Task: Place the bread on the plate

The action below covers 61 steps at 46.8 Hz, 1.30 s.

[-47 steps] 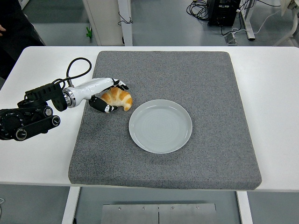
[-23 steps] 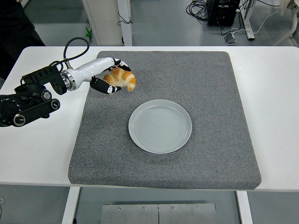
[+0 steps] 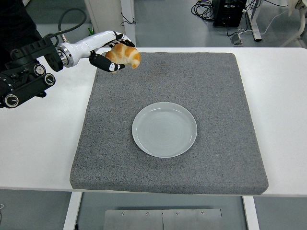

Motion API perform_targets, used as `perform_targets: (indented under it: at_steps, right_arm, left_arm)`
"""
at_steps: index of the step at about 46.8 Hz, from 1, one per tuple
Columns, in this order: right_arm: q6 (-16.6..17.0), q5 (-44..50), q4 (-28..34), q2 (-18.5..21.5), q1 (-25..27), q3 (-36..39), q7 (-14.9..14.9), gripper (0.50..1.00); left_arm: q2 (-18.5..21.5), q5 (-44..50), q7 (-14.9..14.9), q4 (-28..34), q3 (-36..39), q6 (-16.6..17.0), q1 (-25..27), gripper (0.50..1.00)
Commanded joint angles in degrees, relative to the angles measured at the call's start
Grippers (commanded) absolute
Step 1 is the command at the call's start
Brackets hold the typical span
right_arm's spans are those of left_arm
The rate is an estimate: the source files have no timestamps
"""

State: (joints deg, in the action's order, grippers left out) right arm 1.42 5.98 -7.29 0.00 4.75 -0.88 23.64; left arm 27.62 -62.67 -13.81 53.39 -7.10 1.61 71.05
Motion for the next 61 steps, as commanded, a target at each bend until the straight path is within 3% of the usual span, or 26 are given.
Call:
perform_targets:
  at_steps: [1, 11, 23, 35, 50, 61]
  right_arm:
    - [0.0, 0.0, 0.0, 0.0, 0.0, 0.0, 0.0, 1.0]
    - [0.0, 0.0, 0.0, 0.0, 0.0, 0.0, 0.0, 1.0]
    - [0.0, 0.0, 0.0, 0.0, 0.0, 0.0, 0.0, 1.0]
    - [0.0, 0.0, 0.0, 0.0, 0.0, 0.0, 0.0, 1.0]
    - [0.0, 0.0, 0.0, 0.0, 0.0, 0.0, 0.0, 1.0]
    - [0.0, 0.0, 0.0, 0.0, 0.0, 0.0, 0.0, 1.0]
  left_arm:
    - [0.1, 0.0, -0.3, -1.1, -0.1, -0.8, 1.2, 0.669]
    - [0.9, -0.3, -0.3, -1.8, -2.6, -4.2, 4.4, 0.669]
    - [0.7, -4.2, -0.1, -1.8, -11.3, -8.7, 4.9, 0.675]
    - [-1.9, -4.6, 0.3, -0.9, -11.7, -9.0, 5.2, 0.678]
    - [-8.1, -5.5, 0.9, 1.1, -11.7, -9.0, 5.2, 0.683]
    - [-10.7, -5.7, 1.9, 5.5, -11.6, -9.0, 5.2, 0.686]
